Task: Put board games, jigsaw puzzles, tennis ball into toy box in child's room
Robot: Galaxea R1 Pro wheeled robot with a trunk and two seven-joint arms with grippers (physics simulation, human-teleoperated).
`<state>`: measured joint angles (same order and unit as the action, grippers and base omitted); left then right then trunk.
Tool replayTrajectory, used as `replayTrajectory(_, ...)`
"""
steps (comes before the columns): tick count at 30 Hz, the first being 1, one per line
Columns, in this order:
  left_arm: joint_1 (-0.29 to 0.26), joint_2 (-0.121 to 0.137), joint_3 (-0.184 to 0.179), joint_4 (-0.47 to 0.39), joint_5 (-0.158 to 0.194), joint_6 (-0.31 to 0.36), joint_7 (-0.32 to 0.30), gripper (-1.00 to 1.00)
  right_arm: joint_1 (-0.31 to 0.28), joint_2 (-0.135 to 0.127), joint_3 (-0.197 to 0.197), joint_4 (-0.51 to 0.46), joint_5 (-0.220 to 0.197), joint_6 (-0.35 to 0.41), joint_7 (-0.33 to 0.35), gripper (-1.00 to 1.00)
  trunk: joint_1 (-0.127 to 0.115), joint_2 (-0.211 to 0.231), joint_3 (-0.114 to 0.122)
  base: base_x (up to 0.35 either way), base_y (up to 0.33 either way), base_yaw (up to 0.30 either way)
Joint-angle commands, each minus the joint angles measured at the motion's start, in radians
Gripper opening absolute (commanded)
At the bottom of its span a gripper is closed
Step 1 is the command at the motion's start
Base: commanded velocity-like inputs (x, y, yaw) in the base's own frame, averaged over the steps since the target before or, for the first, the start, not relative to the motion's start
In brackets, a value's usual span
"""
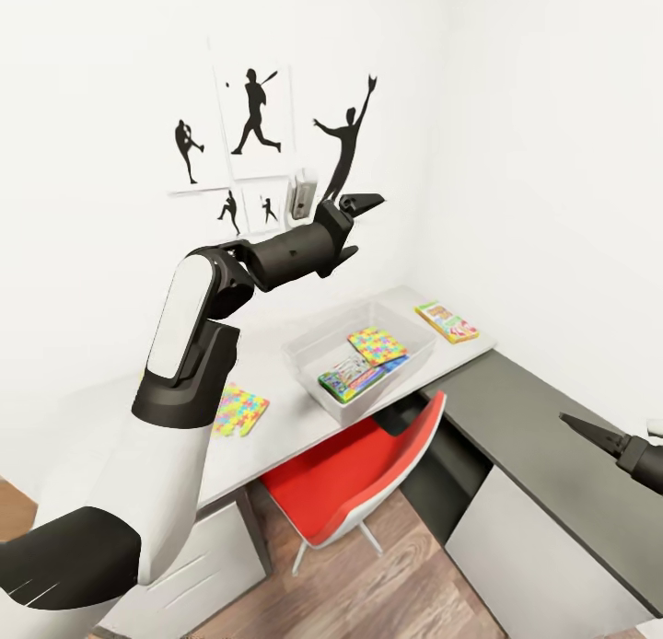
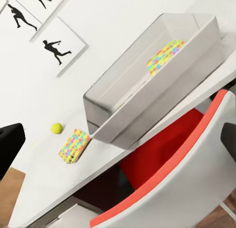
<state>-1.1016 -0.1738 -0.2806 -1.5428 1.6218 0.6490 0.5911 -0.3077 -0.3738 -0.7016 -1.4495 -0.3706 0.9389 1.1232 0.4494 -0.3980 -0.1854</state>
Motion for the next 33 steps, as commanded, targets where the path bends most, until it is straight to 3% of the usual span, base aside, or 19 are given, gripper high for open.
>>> replayTrajectory(1, -0.001, -0.001, 0.001, 0.0, 0.01, 0.0, 0.01, 1.0, -0.001, 0.0, -0.001, 0.0, -0.001, 0.005, 0.003, 1.0, 0.001, -0.002, -0.001, 0.0, 0.0, 0.253)
replayTrajectory(33, -0.001, -0.001, 0.001, 0.001, 0.011, 0.0, 0.01, 1.0, -0.001, -0.002, -0.004, -0.004, -0.001, 0.005, 0.003, 1.0, 0.001, -0.002, 0.022, 0.0, 0.0, 0.264)
